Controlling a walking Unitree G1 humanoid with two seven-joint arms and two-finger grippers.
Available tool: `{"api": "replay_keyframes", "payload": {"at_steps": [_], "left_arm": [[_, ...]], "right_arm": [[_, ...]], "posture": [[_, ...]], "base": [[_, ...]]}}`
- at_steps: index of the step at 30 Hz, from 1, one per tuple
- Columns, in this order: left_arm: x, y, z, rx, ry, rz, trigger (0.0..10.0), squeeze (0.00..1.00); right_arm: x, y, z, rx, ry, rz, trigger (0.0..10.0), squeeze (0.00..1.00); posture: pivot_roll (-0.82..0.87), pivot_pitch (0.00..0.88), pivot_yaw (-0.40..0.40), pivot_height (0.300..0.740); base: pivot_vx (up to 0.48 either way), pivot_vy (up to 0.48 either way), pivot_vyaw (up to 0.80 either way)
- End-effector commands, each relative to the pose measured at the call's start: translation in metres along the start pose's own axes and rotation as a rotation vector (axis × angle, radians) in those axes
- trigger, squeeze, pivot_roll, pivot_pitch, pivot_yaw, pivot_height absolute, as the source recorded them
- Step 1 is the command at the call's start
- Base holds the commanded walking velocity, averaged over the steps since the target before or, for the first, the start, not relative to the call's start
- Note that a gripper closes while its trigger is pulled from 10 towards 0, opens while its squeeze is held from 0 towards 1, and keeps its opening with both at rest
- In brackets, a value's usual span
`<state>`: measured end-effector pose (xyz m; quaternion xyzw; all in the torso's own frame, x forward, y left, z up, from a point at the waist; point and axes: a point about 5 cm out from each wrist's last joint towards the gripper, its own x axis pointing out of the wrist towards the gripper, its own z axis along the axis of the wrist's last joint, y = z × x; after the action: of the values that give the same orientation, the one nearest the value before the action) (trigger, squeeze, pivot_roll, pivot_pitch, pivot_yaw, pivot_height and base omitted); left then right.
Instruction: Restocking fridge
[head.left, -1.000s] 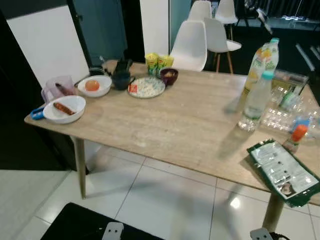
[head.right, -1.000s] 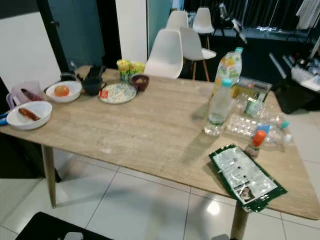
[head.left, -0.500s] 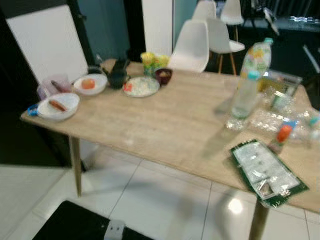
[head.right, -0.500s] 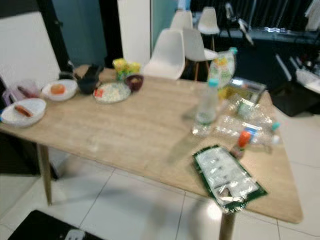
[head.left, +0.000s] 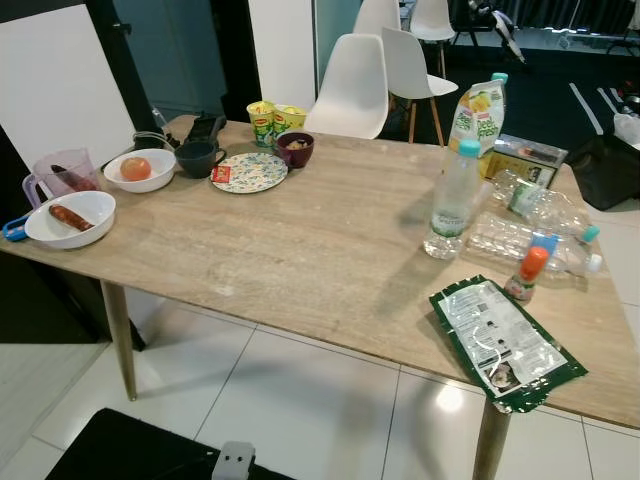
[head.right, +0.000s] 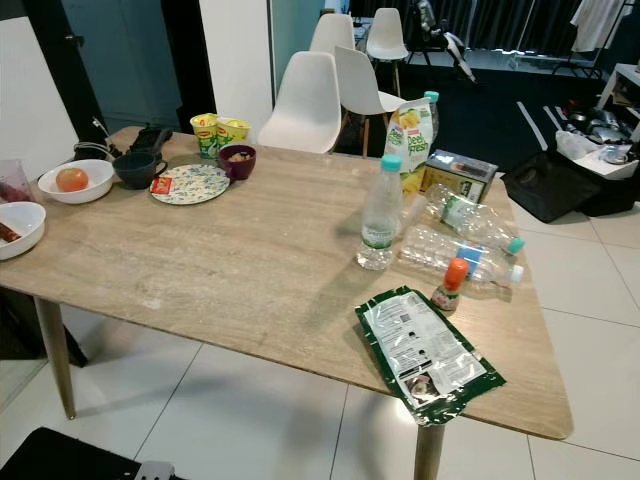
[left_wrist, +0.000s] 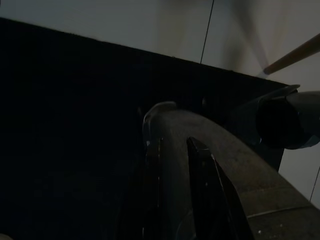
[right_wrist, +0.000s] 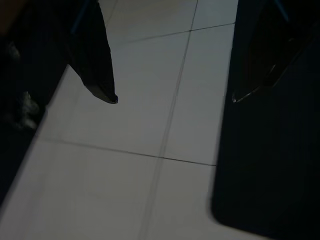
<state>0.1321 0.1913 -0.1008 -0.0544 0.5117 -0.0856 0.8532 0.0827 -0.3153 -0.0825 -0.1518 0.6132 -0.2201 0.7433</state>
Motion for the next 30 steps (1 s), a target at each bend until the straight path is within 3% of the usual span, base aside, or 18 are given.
{"api": "replay_keyframes", "payload": {"at_steps": [1,4,7,8,9,10,12,13,15,17,19,21,22,23,25,29,30], "left_arm": [[0.0,-0.003,-0.002,-0.004,0.001,-0.011,10.0,0.0],[0.001,-0.004,-0.002,-0.006,0.0,-0.017,10.0,0.0],[0.001,-0.005,-0.003,-0.007,0.001,-0.022,10.0,0.0],[0.001,-0.005,-0.003,-0.007,0.001,-0.022,10.0,0.0],[0.001,-0.005,-0.004,-0.007,0.002,-0.025,10.0,0.0],[0.001,-0.005,-0.004,-0.007,0.002,-0.025,10.0,0.0],[0.001,-0.006,-0.005,-0.004,0.004,-0.029,10.0,0.0],[0.001,-0.006,-0.005,-0.004,0.004,-0.029,10.0,0.0],[0.001,-0.006,-0.005,-0.002,0.005,-0.03,10.0,0.0],[0.001,-0.006,-0.006,-0.001,0.005,-0.032,10.0,0.0],[0.001,-0.006,-0.006,0.0,0.007,-0.033,10.0,0.0],[0.001,-0.007,-0.006,0.0,0.007,-0.034,10.0,0.0],[0.001,-0.007,-0.006,0.0,0.008,-0.035,10.0,0.0],[0.001,-0.007,-0.006,0.0,0.008,-0.035,10.0,0.0],[0.0,-0.007,-0.007,-0.001,0.009,-0.036,10.0,0.0],[0.0,-0.008,-0.008,-0.001,0.011,-0.039,10.0,0.0],[0.0,-0.008,-0.008,-0.001,0.011,-0.039,10.0,0.0]], "right_arm": [[0.002,-0.021,0.0,0.112,0.016,-0.087,10.0,0.0],[0.001,-0.051,0.01,0.233,-0.021,-0.197,10.0,0.0],[-0.003,-0.087,0.035,0.361,-0.119,-0.333,10.0,0.0],[-0.003,-0.087,0.035,0.361,-0.119,-0.333,10.0,0.0],[-0.01,-0.111,0.056,0.409,-0.197,-0.422,10.0,0.0],[-0.01,-0.111,0.056,0.409,-0.197,-0.422,10.0,0.0],[-0.019,-0.131,0.078,0.465,-0.271,-0.499,10.0,0.0],[-0.019,-0.131,0.078,0.465,-0.271,-0.499,10.0,0.0],[-0.037,-0.155,0.115,0.534,-0.423,-0.562,10.0,0.0],[-0.053,-0.166,0.149,0.603,-0.57,-0.54,10.0,0.0],[-0.072,-0.163,0.19,0.663,-0.765,-0.387,10.0,0.0],[-0.091,-0.154,0.223,0.666,-0.924,-0.241,10.0,0.0],[-0.107,-0.141,0.248,0.688,-1.036,-0.081,10.0,0.0],[-0.107,-0.141,0.248,0.688,-1.036,-0.081,10.0,0.0],[-0.123,-0.126,0.27,0.697,-1.135,0.075,10.0,0.0],[-0.154,-0.083,0.305,0.589,-1.269,0.36,10.0,0.0],[-0.154,-0.083,0.305,0.589,-1.269,0.36,10.0,0.0]], "posture": [[0.03,0.0,-0.013,0.74],[0.03,0.0,-0.013,0.74],[0.02,0.0,-0.015,0.74],[0.02,0.0,-0.015,0.74],[0.03,0.0,-0.015,0.74],[0.03,0.0,-0.015,0.74],[0.03,0.0,-0.016,0.74],[0.03,0.0,-0.016,0.74],[0.03,0.0,-0.016,0.74],[0.03,0.0,-0.017,0.74],[0.03,0.0,-0.017,0.74],[0.03,0.0,-0.019,0.74],[0.03,0.0,-0.02,0.74],[0.03,0.0,-0.02,0.74],[0.03,0.0,-0.021,0.74],[0.03,0.0,-0.022,0.74],[0.03,0.0,-0.022,0.74]], "base": [[0.0,0.0,0.0],[0.0,0.0,0.0],[0.0,0.0,0.0],[0.0,0.0,0.0],[0.0,0.0,0.0],[0.0,0.0,0.0],[0.0,0.0,0.0],[0.0,0.0,0.0],[0.0,0.0,0.0],[0.0,0.0,0.0],[0.0,0.0,0.0],[0.0,0.0,0.0],[0.0,0.0,0.0],[0.0,0.0,0.0],[0.0,0.0,0.0],[0.0,0.0,0.0],[0.0,0.0,0.0]]}}
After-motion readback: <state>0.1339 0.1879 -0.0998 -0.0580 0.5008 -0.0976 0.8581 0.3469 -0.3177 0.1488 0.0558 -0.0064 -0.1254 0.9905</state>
